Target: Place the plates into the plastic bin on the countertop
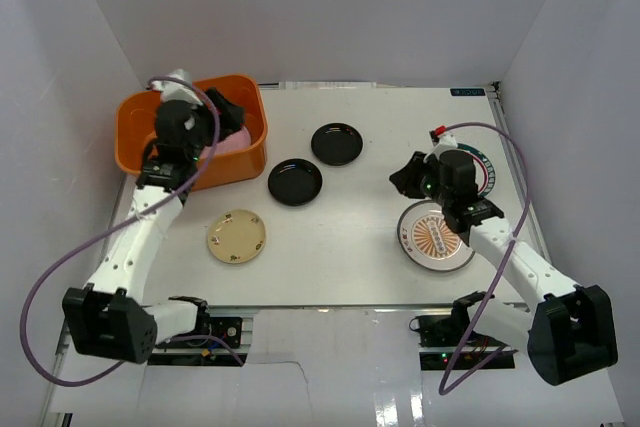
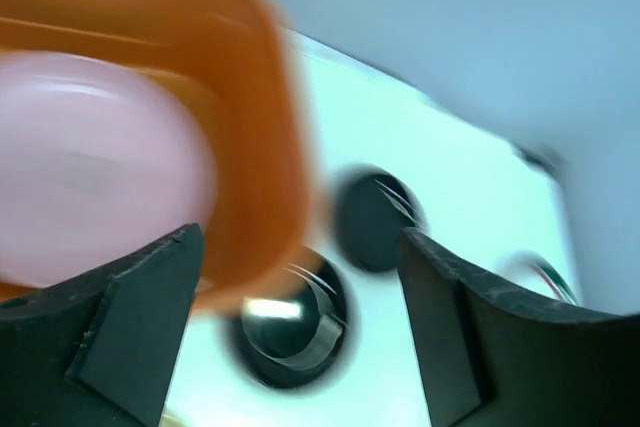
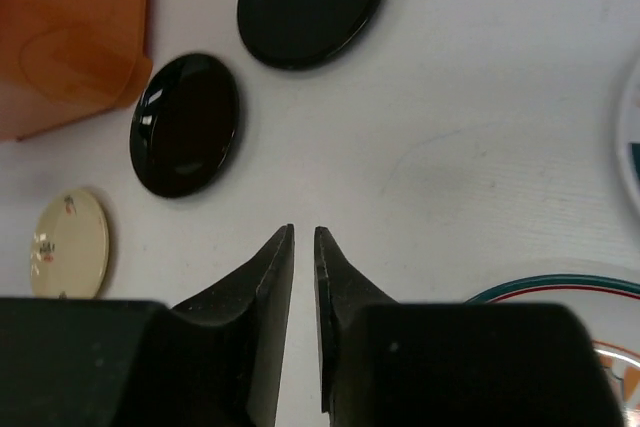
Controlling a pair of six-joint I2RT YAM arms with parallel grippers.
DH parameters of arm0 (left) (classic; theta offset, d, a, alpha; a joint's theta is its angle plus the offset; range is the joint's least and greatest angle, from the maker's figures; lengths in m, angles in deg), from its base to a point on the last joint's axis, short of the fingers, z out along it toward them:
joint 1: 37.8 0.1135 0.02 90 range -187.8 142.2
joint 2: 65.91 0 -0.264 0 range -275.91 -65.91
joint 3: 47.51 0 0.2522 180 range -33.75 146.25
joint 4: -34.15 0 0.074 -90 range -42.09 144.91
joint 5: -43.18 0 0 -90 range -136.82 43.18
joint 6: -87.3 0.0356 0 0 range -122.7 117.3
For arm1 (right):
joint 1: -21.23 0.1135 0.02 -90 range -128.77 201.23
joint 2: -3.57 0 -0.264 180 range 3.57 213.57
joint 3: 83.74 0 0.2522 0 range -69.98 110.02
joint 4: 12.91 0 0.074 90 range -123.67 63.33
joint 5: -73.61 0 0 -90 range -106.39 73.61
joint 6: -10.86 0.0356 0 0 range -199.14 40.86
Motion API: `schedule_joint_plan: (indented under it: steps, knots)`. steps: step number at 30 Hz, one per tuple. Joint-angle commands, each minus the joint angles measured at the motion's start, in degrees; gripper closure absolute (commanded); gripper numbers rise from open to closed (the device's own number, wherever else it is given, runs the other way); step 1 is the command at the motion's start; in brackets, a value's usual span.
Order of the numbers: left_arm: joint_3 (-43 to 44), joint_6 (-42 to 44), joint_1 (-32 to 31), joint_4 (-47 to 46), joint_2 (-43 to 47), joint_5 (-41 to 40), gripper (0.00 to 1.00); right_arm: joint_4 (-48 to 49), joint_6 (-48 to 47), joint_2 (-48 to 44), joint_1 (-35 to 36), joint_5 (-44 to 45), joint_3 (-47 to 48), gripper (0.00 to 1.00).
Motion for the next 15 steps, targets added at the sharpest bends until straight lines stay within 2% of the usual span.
schedule_joint_plan:
  steps: [1,2,3,6,8,11,12,15]
  knots:
    - [-6.11,-2.53,-16.08,-1.48,5.05,1.75,0.17,-2.39,0.19,-0.54,-6.39,2.25,6.04,0.82]
    - [-9.43,-4.03,-22.47,-2.18,4.97,1.92,0.20,-3.54,0.11,-0.36,-8.41,1.02,7.70,0.86]
    - [-11.21,-5.78,-25.40,-4.89,4.63,2.62,0.24,-3.98,-0.07,-0.10,-11.91,0.14,10.68,0.90]
    - [-14.47,-10.80,-34.99,-10.69,0.07,4.82,0.28,-7.76,-0.25,1.21,-15.70,4.68,12.82,0.90]
    - [-13.87,-12.21,-41.13,-13.42,-5.71,5.44,0.28,-7.42,1.32,1.74,-17.73,5.14,11.51,0.86]
    - [-11.06,-13.79,-44.76,-17.56,-14.14,8.60,0.27,-7.07,5.11,2.10,-22.73,3.47,8.26,0.76]
    - [-9.13,-14.23,-45.20,-18.96,-16.36,9.21,0.27,-6.20,6.51,1.75,-24.23,4.86,7.38,0.69]
    - [-5.18,-15.99,-46.52,-20.47,-26.03,12.47,0.27,-5.84,8.71,1.48,-28.53,4.97,5.00,0.62]
